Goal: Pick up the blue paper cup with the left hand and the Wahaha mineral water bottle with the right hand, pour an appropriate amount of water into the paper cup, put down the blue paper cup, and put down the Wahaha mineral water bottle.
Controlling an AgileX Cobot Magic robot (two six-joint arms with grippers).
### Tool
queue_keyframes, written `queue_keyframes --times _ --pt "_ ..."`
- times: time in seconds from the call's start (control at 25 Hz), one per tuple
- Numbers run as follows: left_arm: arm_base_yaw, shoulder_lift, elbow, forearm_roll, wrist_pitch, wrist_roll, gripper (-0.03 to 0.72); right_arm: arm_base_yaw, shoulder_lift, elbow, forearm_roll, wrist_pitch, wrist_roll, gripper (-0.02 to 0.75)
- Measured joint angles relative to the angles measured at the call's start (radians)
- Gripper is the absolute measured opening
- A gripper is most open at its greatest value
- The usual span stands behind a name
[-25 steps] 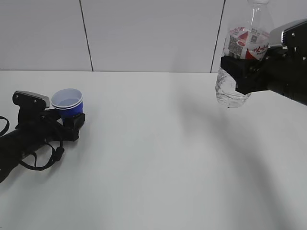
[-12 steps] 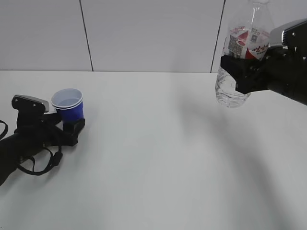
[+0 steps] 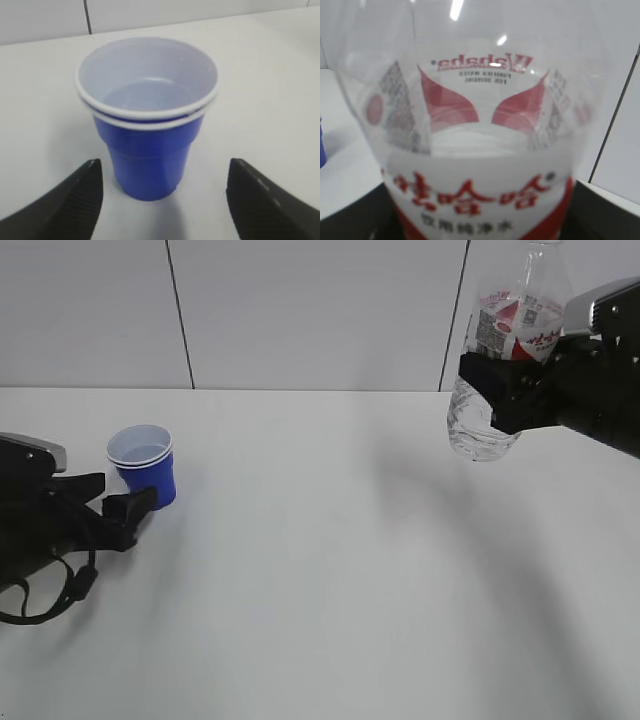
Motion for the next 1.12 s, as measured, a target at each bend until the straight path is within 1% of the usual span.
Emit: queue_keyframes --times 0.24,0.28,0.32,0.48,0.64,0.92,1.12 --pt "0.000 -0.218 0.139 0.002 0.000 0.000 0.585 0.000 0.000 0.000 -0.001 -0.006 0.001 0.432" --pt "0.000 -0.218 0.139 0.002 0.000 0.000 0.585 0.000 0.000 0.000 -0.001 -0.008 0.005 0.432" --pt "0.000 -0.304 0.171 0.002 0.027 0.000 0.575 0.000 0.000 0.000 0.001 -0.008 0.009 0.432" --pt "0.000 -0.483 0.186 0.006 0.241 -0.013 0.556 0.000 0.000 0.000 0.020 -0.008 0.019 0.432" --pt "0.000 -0.678 0.190 0.006 0.455 -0.112 0.552 0.000 0.000 0.000 0.028 -0.008 0.021 0.432" --pt "0.000 -0.947 0.197 0.006 0.705 -0.230 0.551 0.000 0.000 0.000 0.028 -0.008 0.023 0.431" --pt "-0.016 -1.152 0.200 0.006 0.895 -0.257 0.550 0.000 0.000 0.000 0.028 -0.008 0.025 0.431"
